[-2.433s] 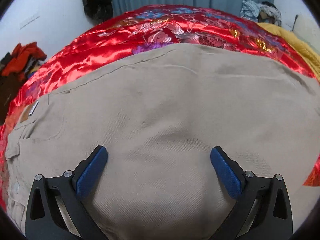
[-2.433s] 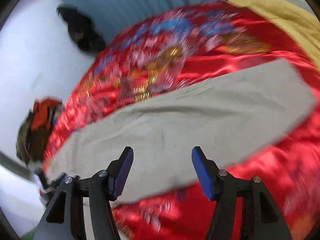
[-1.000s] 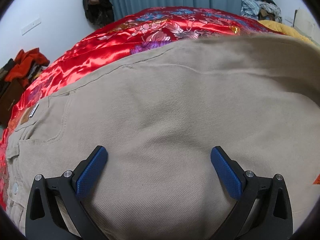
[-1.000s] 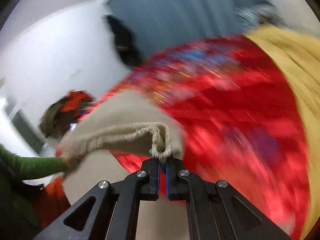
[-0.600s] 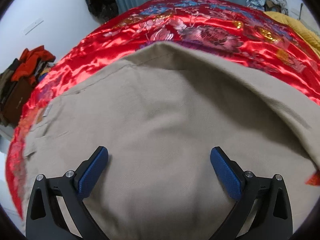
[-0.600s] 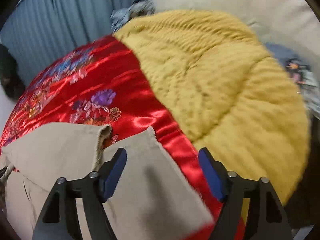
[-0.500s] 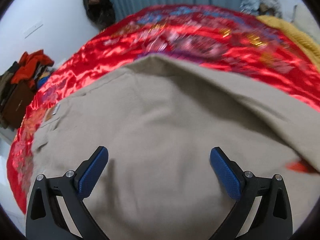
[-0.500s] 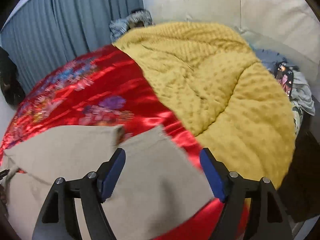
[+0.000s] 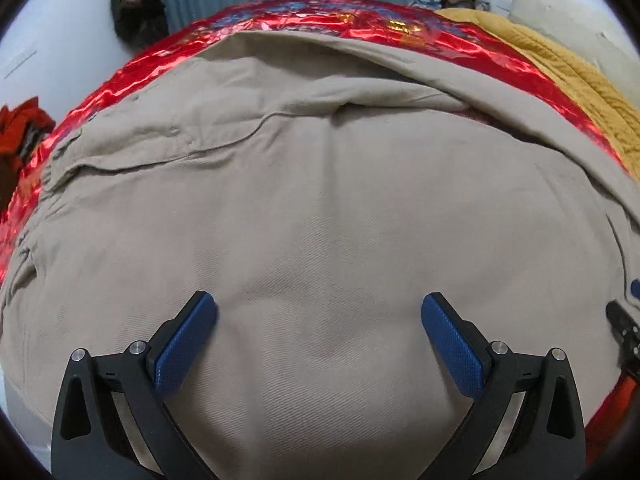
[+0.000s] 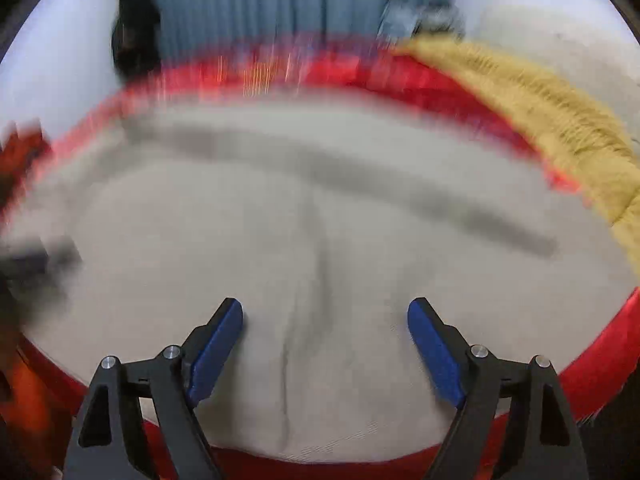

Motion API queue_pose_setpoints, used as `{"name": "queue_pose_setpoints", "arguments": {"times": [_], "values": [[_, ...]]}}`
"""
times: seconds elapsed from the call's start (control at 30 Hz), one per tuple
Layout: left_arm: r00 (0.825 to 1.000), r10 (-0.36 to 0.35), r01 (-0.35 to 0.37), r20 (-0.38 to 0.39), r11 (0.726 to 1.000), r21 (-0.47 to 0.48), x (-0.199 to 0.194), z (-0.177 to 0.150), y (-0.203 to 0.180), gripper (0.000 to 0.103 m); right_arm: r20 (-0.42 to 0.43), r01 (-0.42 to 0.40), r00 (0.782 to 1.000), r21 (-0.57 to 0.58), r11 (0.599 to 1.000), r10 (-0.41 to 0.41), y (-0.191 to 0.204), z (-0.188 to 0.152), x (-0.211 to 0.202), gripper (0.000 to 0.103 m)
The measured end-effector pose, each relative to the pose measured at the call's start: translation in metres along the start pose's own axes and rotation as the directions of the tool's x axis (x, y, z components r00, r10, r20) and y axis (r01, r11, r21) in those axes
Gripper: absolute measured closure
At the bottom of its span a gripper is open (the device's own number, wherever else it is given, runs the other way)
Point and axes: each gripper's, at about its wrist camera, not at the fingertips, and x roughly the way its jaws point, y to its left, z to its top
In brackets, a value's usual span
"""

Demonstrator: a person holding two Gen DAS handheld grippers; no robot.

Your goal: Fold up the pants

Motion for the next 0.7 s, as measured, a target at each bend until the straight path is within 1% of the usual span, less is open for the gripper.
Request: {"name": "queue_pose_setpoints", "arguments": {"times": [0.03,0.1,0.2,0.27,0.3,0.33,0.37,0.4,0.43,0.5,0.53,0.57,0.6,0.7], "values": [[1.000,-0.016,0.016,-0.008,1.000,0.000,-0.002,0.001,0.003,0.001,0.025,0.001,1.000,0.003,1.000,-0.001,-0.001,-0.001,-0.003,0.015],[0.999,-0.038,0.038,-0.016,0.999,0.017,-0.005,0.000,0.007,0.001,0.004,-0.025,1.000,0.014,1.000,0.025,-0.009,0.002,-0.005,0.015],[0.999,-0.050,0.050,-0.017,0.998,0.030,-0.009,-0.005,0.012,0.001,0.003,-0.051,0.999,0.090,0.995,0.051,-0.048,0.004,-0.012,0.016],[0.999,-0.043,0.043,-0.013,0.999,0.029,-0.015,-0.011,0.013,0.001,-0.014,0.035,0.999,0.155,0.987,-0.033,-0.085,0.002,-0.016,0.017],[0.999,-0.038,0.038,-0.009,0.999,0.028,-0.019,-0.014,0.013,0.001,-0.035,0.078,0.997,0.199,0.977,-0.072,-0.107,-0.002,-0.017,0.018],[0.999,-0.033,0.033,-0.004,0.999,0.026,-0.024,-0.016,0.013,0.001,-0.047,0.097,0.995,0.237,0.967,-0.088,-0.124,-0.003,-0.021,0.018],[1.000,-0.028,0.028,0.000,0.999,0.026,-0.030,-0.019,0.012,0.001,-0.052,0.098,0.995,0.273,0.957,-0.087,-0.138,-0.006,-0.023,0.019],[1.000,-0.026,0.026,0.003,0.999,0.028,-0.033,-0.021,0.012,0.001,-0.055,0.075,0.997,0.305,0.949,-0.061,-0.150,-0.008,-0.026,0.025],[1.000,-0.026,0.026,0.007,0.999,0.029,-0.039,-0.022,0.011,0.001,-0.065,0.066,0.997,0.311,0.948,-0.048,-0.154,-0.006,-0.030,0.030],[0.999,-0.039,0.038,0.029,0.999,0.018,-0.053,-0.020,0.012,0.001,-0.077,0.092,0.994,0.304,0.948,-0.071,-0.151,0.002,-0.038,0.030],[0.998,-0.042,0.041,0.039,0.999,0.010,-0.056,-0.017,0.014,0.001,-0.058,0.101,0.994,0.306,0.947,-0.087,-0.143,0.008,-0.046,0.030],[0.998,-0.042,0.042,0.056,0.999,-0.005,-0.061,-0.012,0.016,0.001,-0.030,0.077,0.997,0.310,0.948,-0.072,-0.138,0.014,-0.051,0.029],[0.997,-0.040,0.041,0.066,0.999,-0.019,-0.063,-0.007,0.018,0.001,0.006,0.033,0.999,0.318,0.948,-0.036,-0.129,0.021,-0.057,0.028],[0.996,-0.028,0.035,0.080,0.995,-0.090,-0.062,0.013,0.029,0.001,0.062,-0.062,0.997,0.322,0.945,0.044,-0.107,0.036,-0.062,0.024]]}}
